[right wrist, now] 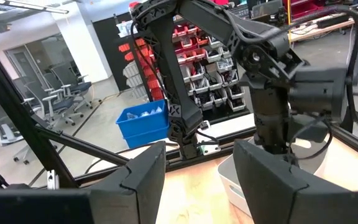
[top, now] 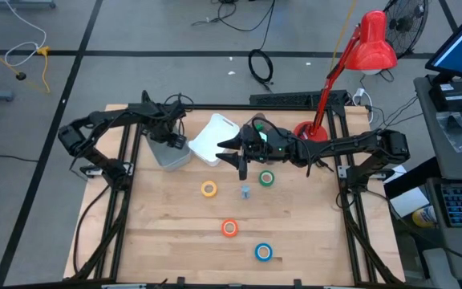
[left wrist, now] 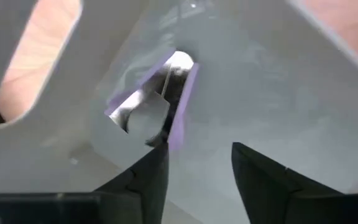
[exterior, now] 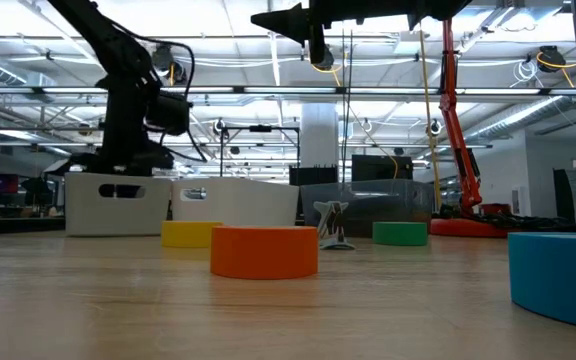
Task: Pick and place Stapler, Stapler remover, tape
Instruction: Put the violet staple remover into the gray bin, then put the blue staple remover into the gray bin
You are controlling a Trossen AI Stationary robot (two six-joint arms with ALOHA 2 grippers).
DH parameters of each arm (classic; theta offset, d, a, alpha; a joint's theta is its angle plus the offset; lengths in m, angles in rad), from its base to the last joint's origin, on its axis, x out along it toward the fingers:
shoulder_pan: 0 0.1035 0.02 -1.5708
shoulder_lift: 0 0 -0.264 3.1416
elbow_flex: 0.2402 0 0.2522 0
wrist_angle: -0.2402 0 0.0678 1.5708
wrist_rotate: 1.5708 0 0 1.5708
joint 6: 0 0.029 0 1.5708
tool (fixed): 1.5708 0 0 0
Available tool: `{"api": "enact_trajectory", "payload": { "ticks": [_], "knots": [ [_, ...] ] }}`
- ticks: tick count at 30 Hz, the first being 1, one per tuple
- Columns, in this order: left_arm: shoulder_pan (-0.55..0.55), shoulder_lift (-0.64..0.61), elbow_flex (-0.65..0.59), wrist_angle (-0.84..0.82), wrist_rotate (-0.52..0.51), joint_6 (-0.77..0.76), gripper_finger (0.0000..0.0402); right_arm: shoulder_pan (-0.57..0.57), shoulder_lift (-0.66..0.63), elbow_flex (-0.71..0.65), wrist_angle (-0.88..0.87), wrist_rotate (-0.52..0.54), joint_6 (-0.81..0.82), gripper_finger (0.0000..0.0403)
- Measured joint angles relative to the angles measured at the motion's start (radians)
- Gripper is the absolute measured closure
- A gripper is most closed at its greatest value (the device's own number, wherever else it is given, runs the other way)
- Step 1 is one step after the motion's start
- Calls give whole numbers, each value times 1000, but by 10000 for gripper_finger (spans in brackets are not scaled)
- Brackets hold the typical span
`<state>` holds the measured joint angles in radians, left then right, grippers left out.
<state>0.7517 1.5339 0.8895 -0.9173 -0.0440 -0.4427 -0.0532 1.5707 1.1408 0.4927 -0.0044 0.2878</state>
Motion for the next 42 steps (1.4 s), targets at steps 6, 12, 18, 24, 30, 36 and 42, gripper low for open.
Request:
{"api": "enact_trajectory", "payload": {
  "ticks": [6, 12, 18, 24, 30, 36, 42],
  "knots": [
    [0, -57, 48, -46, 2, -15, 198, 0, 0, 0, 0, -1, 0, 220],
    [-39, -165, 107, -136, 55, -68, 207, 0, 0, 0, -12, -25, -8, 220],
    [-211, -325, 122, -111, 97, -139, 221, -6, -31, -28, -64, -80, -43, 220],
    [-433, -422, 122, 7, 82, -256, 238, -51, -122, -115, -183, -79, -45, 226],
    [-642, -407, 122, 257, -7, -261, 253, -88, -312, -295, -174, -79, -64, 233],
    [-768, -303, 122, 535, -36, -186, 266, -90, -547, -499, -157, -80, -63, 234],
    [-830, -131, 123, 830, 10, -114, 280, -82, -754, -668, -157, -80, -8, 235]
  ]
}}
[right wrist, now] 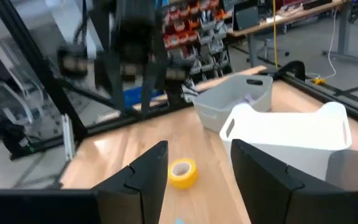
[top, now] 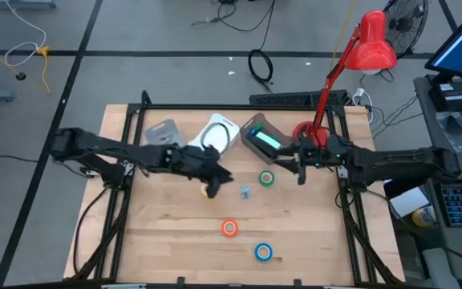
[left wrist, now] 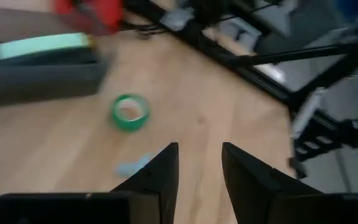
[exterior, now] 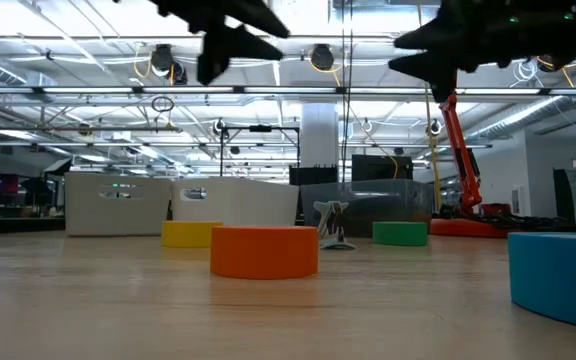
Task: Pick and place Stapler, Stapler remover, tape
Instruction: Put the blue staple remover into the gray bin
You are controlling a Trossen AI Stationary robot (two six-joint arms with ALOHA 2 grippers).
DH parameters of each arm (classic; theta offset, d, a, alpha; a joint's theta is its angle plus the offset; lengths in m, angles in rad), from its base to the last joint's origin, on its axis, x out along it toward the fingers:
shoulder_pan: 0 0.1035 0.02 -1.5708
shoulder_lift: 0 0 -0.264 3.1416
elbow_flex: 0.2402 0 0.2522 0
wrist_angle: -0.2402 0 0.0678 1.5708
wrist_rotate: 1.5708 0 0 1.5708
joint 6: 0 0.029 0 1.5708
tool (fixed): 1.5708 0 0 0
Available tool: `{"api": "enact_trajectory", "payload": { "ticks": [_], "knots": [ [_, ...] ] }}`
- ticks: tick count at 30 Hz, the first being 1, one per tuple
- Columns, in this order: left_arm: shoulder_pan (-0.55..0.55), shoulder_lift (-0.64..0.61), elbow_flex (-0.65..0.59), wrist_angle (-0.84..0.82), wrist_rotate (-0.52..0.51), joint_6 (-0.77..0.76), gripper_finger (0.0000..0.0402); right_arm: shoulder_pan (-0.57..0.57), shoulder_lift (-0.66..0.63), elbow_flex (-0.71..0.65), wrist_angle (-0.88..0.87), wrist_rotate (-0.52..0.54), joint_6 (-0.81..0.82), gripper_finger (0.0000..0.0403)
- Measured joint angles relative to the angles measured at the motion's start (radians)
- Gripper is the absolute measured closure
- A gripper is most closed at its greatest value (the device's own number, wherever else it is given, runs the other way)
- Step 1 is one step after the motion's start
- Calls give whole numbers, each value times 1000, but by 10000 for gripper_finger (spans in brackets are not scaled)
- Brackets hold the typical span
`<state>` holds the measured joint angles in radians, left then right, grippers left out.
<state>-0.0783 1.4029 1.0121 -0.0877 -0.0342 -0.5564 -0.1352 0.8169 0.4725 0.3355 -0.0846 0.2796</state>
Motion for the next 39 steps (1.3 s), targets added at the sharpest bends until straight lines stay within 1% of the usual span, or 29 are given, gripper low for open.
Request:
{"api": "enact_trajectory", "payload": {
  "ticks": [2, 4, 6, 8, 10, 14, 17, 19, 20, 21, 23, 27, 30, 32, 33, 37, 39],
  "knots": [
    [-11, 56, 13, 26, 17, 11, 285, 0, -56, -43, 9, 1, 20, 235],
    [-21, 122, 65, 21, 34, 28, 290, 0, -105, -81, 5, 1, 38, 235],
    [-27, 183, 133, -55, 35, 36, 295, 0, -140, -118, 31, 1, 59, 235],
    [-30, 249, 231, -126, 41, 40, 300, 0, -173, -150, 58, 1, 76, 236],
    [-28, 311, 325, -253, 43, 37, 304, 0, -194, -174, 88, 0, 83, 236],
    [-10, 420, 496, -436, 54, -55, 304, 0, -226, -206, 133, -5, 102, 236],
    [5, 473, 575, -500, 83, -125, 305, 0, -242, -214, 128, -30, 101, 236],
    [12, 496, 594, -532, 100, -135, 305, 0, -249, -213, 125, -51, 101, 236],
    [14, 504, 597, -524, 107, -114, 305, 0, -252, -214, 124, -58, 101, 236],
    [14, 511, 597, -529, 113, -70, 305, 0, -253, -214, 134, -70, 100, 236],
    [9, 516, 596, -576, 109, 73, 305, 0, -257, -213, 132, -78, 100, 236],
    [-11, 521, 596, -634, 34, 313, 305, 0, -260, -213, 132, -83, 100, 236],
    [-29, 530, 597, -643, -68, 441, 305, 0, -260, -213, 132, -103, 99, 236],
    [-41, 546, 597, -654, -120, 483, 305, 0, -260, -213, 132, -104, 101, 236],
    [-45, 559, 596, -653, -128, 496, 305, 0, -260, -213, 131, -104, 100, 236],
    [-63, 610, 596, -654, -119, 529, 305, 0, -261, -213, 132, -104, 100, 236],
    [-75, 626, 596, -653, -123, 519, 305, 0, -261, -213, 131, -104, 100, 236]
  ]
}}
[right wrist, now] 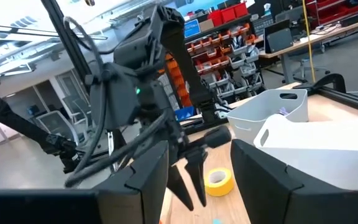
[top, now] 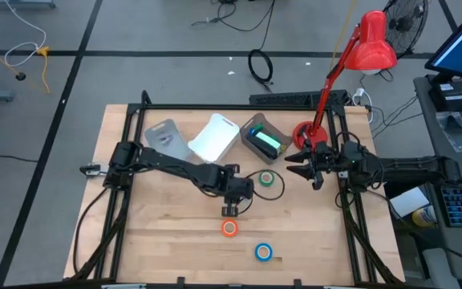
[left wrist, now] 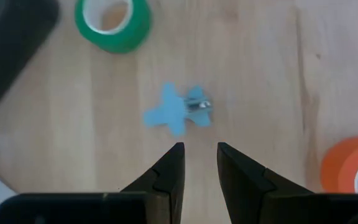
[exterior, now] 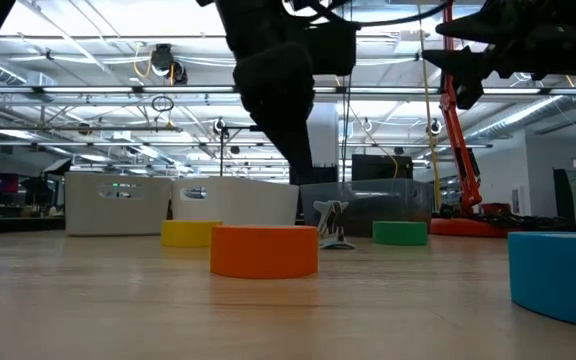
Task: Pick and place Stapler, Stapler remover, tape
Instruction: Put the blue staple remover into the gray bin
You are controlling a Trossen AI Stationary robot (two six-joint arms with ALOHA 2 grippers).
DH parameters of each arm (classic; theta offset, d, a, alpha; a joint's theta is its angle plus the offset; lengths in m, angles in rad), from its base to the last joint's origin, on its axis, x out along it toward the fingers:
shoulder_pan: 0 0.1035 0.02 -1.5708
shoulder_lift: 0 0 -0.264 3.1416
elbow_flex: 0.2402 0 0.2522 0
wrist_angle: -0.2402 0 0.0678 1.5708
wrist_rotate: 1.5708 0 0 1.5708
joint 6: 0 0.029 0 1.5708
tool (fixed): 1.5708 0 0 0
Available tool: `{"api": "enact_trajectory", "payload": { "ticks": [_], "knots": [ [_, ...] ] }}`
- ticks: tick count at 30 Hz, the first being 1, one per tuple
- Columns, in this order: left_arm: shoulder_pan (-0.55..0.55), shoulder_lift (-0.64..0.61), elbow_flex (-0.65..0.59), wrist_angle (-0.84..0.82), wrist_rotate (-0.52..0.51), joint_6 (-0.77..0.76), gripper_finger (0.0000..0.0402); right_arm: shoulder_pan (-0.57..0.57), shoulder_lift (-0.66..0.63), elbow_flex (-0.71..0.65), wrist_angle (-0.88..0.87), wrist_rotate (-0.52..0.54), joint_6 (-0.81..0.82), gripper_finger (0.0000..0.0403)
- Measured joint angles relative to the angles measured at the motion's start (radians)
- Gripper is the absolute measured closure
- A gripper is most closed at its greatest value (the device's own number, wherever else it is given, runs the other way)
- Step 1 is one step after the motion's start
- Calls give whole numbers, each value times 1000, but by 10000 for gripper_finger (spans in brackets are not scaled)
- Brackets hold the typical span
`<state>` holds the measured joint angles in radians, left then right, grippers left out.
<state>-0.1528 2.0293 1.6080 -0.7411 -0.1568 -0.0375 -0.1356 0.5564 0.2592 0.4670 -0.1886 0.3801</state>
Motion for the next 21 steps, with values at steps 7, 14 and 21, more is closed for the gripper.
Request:
{"api": "enact_trajectory", "payload": {
  "ticks": [7, 14, 21],
  "knots": [
    [-12, 7, 0, 6, -29, 12, 305, 0, 0, 0, 0, 1, 0, 236],
    [-5, 26, -1, 20, -28, 43, 304, 0, 0, 0, 0, 2, 0, 236],
    [-6, 55, -3, 40, -57, 35, 304, 0, 0, 1, 0, 4, 1, 236]
  ]
}}
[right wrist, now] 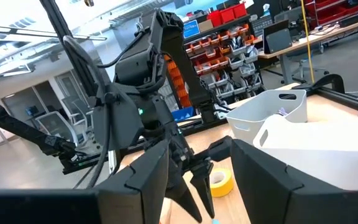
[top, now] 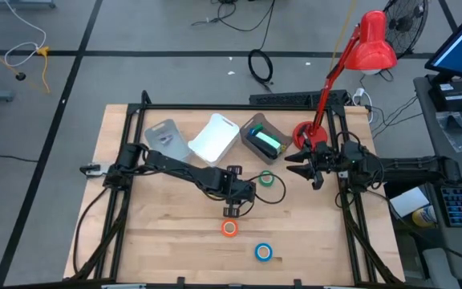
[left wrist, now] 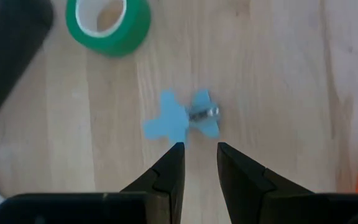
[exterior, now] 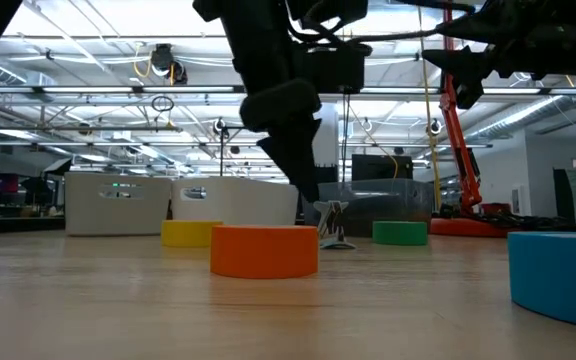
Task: Pick and place Stapler, Stapler remover, tape
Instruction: Put the blue staple remover into the gray bin
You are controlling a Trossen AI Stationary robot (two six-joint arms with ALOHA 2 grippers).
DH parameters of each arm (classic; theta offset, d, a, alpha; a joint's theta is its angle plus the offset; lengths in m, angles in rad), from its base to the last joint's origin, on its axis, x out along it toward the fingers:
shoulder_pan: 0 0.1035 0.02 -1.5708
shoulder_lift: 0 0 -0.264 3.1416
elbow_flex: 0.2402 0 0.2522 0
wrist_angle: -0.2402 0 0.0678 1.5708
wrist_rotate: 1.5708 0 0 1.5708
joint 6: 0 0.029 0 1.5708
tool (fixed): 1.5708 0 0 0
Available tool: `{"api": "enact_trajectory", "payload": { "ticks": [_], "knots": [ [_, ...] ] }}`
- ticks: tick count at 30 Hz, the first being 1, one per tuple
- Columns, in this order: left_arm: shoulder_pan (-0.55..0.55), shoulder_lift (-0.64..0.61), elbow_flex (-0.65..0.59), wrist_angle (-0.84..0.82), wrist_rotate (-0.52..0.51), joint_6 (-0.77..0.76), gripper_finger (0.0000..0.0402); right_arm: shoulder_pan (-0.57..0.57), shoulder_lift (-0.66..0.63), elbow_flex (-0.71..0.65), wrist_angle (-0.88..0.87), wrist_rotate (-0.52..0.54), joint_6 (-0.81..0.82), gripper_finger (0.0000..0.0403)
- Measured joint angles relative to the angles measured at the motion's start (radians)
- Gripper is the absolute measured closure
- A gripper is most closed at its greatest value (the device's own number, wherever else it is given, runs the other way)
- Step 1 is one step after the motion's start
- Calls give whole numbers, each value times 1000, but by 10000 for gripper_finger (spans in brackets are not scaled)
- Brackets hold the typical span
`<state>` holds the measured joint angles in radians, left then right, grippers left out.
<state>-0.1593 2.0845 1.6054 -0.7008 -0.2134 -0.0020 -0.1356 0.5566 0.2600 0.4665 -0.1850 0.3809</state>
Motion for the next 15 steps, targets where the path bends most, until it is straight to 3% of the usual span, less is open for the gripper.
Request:
{"api": "enact_trajectory", "payload": {
  "ticks": [15],
  "knots": [
    [-2, 17, 0, 17, -17, 31, 304, 0, 0, 0, 0, 2, 0, 236]
  ]
}}
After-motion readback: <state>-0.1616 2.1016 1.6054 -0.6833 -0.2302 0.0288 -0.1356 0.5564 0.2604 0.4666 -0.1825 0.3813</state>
